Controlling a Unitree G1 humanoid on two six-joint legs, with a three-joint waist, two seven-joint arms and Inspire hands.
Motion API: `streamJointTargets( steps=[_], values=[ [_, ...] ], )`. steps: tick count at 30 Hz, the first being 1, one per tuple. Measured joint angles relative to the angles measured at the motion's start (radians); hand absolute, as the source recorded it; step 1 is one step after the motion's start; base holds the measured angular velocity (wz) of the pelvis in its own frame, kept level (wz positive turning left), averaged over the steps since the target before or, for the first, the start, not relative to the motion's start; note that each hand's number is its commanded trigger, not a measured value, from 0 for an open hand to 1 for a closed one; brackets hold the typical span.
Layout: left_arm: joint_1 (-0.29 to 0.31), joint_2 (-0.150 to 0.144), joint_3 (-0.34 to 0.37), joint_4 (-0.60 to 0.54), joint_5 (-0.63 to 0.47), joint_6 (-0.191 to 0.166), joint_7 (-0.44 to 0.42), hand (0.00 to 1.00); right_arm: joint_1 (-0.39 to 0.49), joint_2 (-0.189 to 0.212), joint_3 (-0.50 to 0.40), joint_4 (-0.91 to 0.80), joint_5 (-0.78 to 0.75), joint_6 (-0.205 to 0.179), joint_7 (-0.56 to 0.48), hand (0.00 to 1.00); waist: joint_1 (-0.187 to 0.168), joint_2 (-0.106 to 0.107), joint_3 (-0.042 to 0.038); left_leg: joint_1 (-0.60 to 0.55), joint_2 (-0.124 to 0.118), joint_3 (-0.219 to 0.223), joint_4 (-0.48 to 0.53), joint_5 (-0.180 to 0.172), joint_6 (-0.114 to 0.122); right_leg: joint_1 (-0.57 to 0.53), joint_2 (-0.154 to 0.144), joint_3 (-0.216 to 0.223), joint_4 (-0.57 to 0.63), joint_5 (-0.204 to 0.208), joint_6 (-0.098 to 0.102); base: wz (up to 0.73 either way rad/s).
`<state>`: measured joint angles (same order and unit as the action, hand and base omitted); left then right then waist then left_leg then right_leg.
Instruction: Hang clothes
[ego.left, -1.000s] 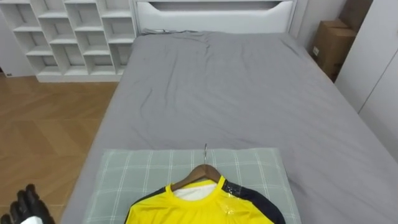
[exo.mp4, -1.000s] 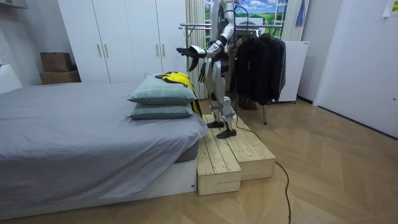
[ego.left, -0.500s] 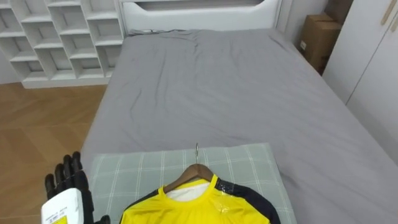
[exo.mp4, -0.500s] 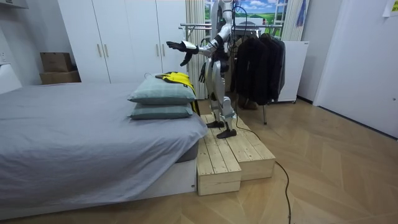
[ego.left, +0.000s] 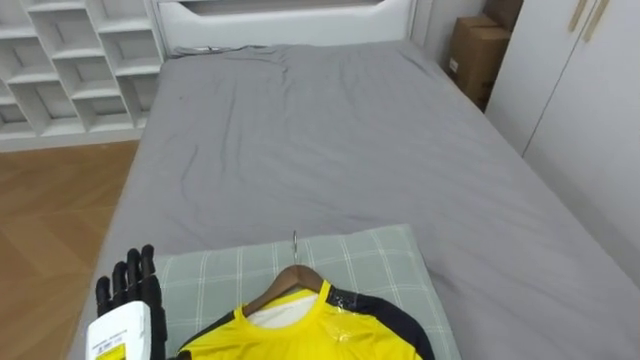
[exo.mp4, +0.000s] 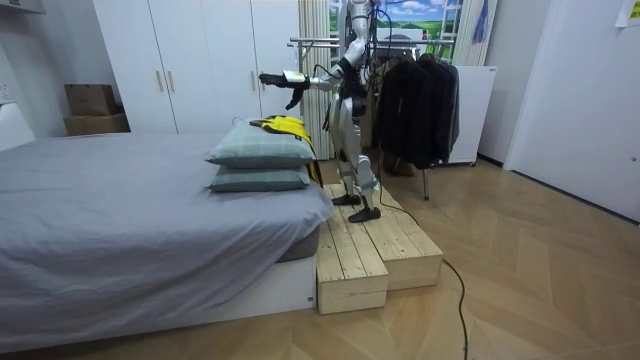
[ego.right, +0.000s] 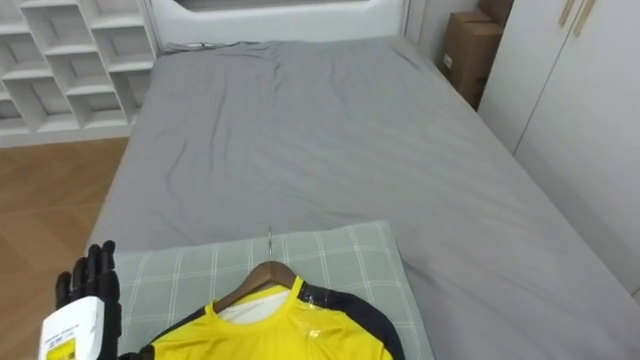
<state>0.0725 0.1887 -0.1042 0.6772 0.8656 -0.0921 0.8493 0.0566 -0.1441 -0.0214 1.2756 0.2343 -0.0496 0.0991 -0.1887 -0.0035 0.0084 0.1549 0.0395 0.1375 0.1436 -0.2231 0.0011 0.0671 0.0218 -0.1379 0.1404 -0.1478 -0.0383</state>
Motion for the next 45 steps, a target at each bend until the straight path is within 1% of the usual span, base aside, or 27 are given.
streamJointTargets(
  steps=[5, 7, 10, 14, 16, 19, 21, 22, 25, 27, 31, 33, 37, 39, 41, 42, 45],
  values=[
    [-0.007, 0.0, -0.021, 0.022, 0.0, 0.013, -0.019, 0.0, -0.004, 0.0, 0.0, 0.013, 0.001, 0.009, -0.01, 0.0, -0.003, -0.003, 0.0003, 0.003, 0.0, 0.003, -0.001, 0.0, 0.0, 0.001, 0.0, 0.001, -0.001, 0.0, 0.0, 0.0],
    [-0.014, 0.0, -0.021, 0.023, -0.001, 0.029, -0.035, 0.0, 0.002, 0.0, -0.003, 0.013, 0.003, 0.019, -0.018, 0.0, -0.007, -0.003, 0.0002, 0.006, 0.0, 0.009, -0.001, 0.0, 0.0, 0.0, 0.0, 0.001, 0.0, 0.0, 0.0, 0.0],
    [-0.024, 0.0, -0.021, 0.025, -0.001, 0.043, -0.04, 0.0, 0.003, 0.0, -0.003, 0.012, 0.005, 0.023, -0.028, 0.0, -0.008, -0.003, -0.0001, 0.006, 0.0, 0.017, -0.003, 0.0, 0.0, 0.0, 0.0, 0.005, 0.003, 0.0, 0.0, -0.04],
    [-0.042, 0.0, -0.018, 0.029, 0.0, 0.051, -0.07, 0.0, 0.02, -0.007, -0.003, 0.012, 0.049, 0.031, -0.033, 0.0, -0.012, 0.002, -0.0017, 0.007, -0.001, 0.024, -0.009, 0.0, 0.0, -0.003, 0.004, 0.011, 0.003, 0.001, 0.001, -0.02],
    [-0.042, 0.004, -0.018, 0.029, 0.002, 0.061, -0.081, 0.0, 0.035, -0.02, -0.005, 0.015, 0.04, 0.033, -0.032, 0.0, -0.025, 0.007, -0.002, 0.007, -0.002, 0.024, -0.009, 0.0, 0.0, -0.003, 0.005, 0.012, 0.003, 0.001, 0.002, 0.0],
    [-0.046, 0.009, -0.018, 0.029, 0.002, 0.07, -0.104, 0.0, 0.052, -0.03, -0.023, 0.013, 0.024, 0.046, -0.032, 0.0, -0.029, 0.013, -0.0013, 0.009, 0.0, 0.026, -0.009, 0.0, 0.0, -0.005, 0.006, 0.014, 0.01, 0.001, 0.002, -0.02],
    [-0.049, 0.012, -0.018, 0.029, 0.002, 0.077, -0.123, 0.0, 0.067, -0.039, -0.039, 0.012, 0.007, 0.057, -0.032, 0.0, -0.028, 0.02, -0.001, 0.006, 0.0, 0.028, -0.009, 0.0, 0.0, -0.015, 0.008, 0.024, 0.014, 0.001, 0.002, -0.13],
    [-0.05, 0.012, -0.018, 0.03, 0.002, 0.079, -0.13, 0.0, 0.068, -0.044, -0.04, 0.012, -0.009, 0.063, -0.032, 0.0, -0.03, 0.024, 0.0011, 0.006, 0.001, 0.028, -0.009, 0.0, 0.0, -0.016, 0.009, 0.027, 0.015, 0.001, 0.002, -0.1],
    [-0.066, 0.011, -0.02, 0.046, 0.002, 0.079, -0.153, 0.0, 0.079, -0.049, -0.04, 0.013, -0.045, 0.065, -0.032, 0.0, -0.044, 0.025, 0.0017, 0.007, 0.001, 0.029, -0.009, 0.0, 0.0, -0.017, 0.009, 0.026, 0.017, 0.001, 0.002, 0.0],
    [-0.096, 0.011, -0.019, 0.108, 0.001, 0.086, -0.172, 0.0, 0.081, -0.05, -0.04, 0.013, -0.083, 0.07, -0.029, 0.0, -0.053, 0.024, 0.0022, 0.009, 0.002, 0.032, -0.009, 0.0, 0.0, -0.02, 0.009, 0.029, 0.027, -0.001, 0.0, -0.03],
    [-0.11, 0.011, -0.019, 0.146, 0.001, 0.095, -0.206, 0.0, 0.082, -0.05, -0.04, 0.015, -0.129, 0.08, -0.019, 0.0, -0.054, 0.023, 0.0028, 0.006, 0.002, 0.051, -0.009, 0.0, 0.0, -0.036, 0.012, 0.047, 0.039, -0.001, 0.0, -0.14],
    [-0.113, 0.011, -0.017, 0.158, 0.001, 0.098, -0.222, 0.0, 0.081, -0.05, -0.04, 0.022, -0.147, 0.095, -0.013, 0.0, -0.056, 0.021, 0.0022, 0.005, 0.002, 0.054, -0.009, 0.0, 0.0, -0.048, 0.012, 0.055, 0.052, -0.001, -0.001, -0.11],
    [-0.122, 0.01, -0.017, 0.183, -0.002, 0.098, -0.233, 0.0, 0.082, -0.05, -0.042, 0.046, -0.153, 0.096, -0.011, 0.0, -0.066, 0.018, 0.0026, 0.007, 0.002, 0.053, -0.008, 0.0, 0.0, -0.049, 0.011, 0.056, 0.062, -0.003, -0.001, -0.01],
    [-0.129, 0.01, -0.017, 0.199, -0.002, 0.098, -0.234, 0.0, 0.081, -0.05, -0.042, 0.057, -0.153, 0.096, -0.009, 0.0, -0.079, 0.019, 0.0024, 0.009, 0.002, 0.055, -0.008, 0.0, 0.0, -0.049, 0.011, 0.057, 0.064, -0.003, -0.002, 0.0],
    [-0.133, 0.008, -0.017, 0.208, -0.003, 0.098, -0.236, 0.0, 0.081, -0.05, -0.042, 0.058, -0.153, 0.098, -0.009, 0.0, -0.082, 0.019, 0.0021, 0.012, 0.003, 0.061, -0.008, 0.0, 0.0, -0.049, 0.011, 0.062, 0.065, -0.004, -0.002, -0.09],
    [-0.134, 0.008, -0.017, 0.208, -0.003, 0.098, -0.242, 0.0, 0.081, -0.05, -0.043, 0.058, -0.153, 0.104, -0.009, 0.0, -0.082, 0.02, 0.0016, 0.014, 0.004, 0.069, -0.008, 0.0, 0.0, -0.049, 0.011, 0.067, 0.066, -0.003, -0.003, -0.11],
    [-0.142, 0.007, -0.018, 0.215, -0.003, 0.099, -0.263, 0.0, 0.079, -0.049, -0.044, 0.062, -0.152, 0.117, -0.01, 0.0, -0.089, 0.019, 0.0016, 0.013, 0.005, 0.073, -0.008, 0.0, 0.0, -0.049, 0.011, 0.068, 0.065, -0.003, -0.004, -0.02]
  ],
)
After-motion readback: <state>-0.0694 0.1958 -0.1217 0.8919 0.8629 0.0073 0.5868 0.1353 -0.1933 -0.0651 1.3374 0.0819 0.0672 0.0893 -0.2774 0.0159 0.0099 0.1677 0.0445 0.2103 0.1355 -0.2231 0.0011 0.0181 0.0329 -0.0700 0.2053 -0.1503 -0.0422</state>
